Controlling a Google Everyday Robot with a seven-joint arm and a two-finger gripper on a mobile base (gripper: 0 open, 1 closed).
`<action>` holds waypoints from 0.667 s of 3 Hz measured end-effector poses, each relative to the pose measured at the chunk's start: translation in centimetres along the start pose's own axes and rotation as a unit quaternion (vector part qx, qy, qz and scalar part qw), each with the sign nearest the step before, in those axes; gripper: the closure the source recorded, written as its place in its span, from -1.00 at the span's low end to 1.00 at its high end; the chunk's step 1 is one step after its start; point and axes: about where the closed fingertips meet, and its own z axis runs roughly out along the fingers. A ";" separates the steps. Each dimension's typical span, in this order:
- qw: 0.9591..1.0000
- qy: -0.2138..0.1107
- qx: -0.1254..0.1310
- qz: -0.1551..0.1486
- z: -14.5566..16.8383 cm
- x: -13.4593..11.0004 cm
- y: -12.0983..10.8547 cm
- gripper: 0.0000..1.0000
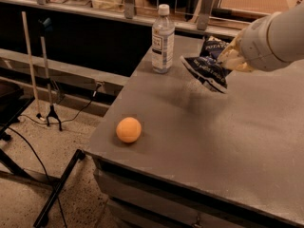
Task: Move blue chip bag near blue plastic bottle
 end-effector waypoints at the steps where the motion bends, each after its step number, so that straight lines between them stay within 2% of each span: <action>1: 1.000 0.000 0.000 0.000 -0.1 0.0 0.0 1.00; 2: 1.000 -0.012 -0.022 -0.006 1.2 -0.3 -0.2 1.00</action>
Offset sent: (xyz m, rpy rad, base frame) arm 0.0218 0.0159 -0.0283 -0.0755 0.1263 0.0197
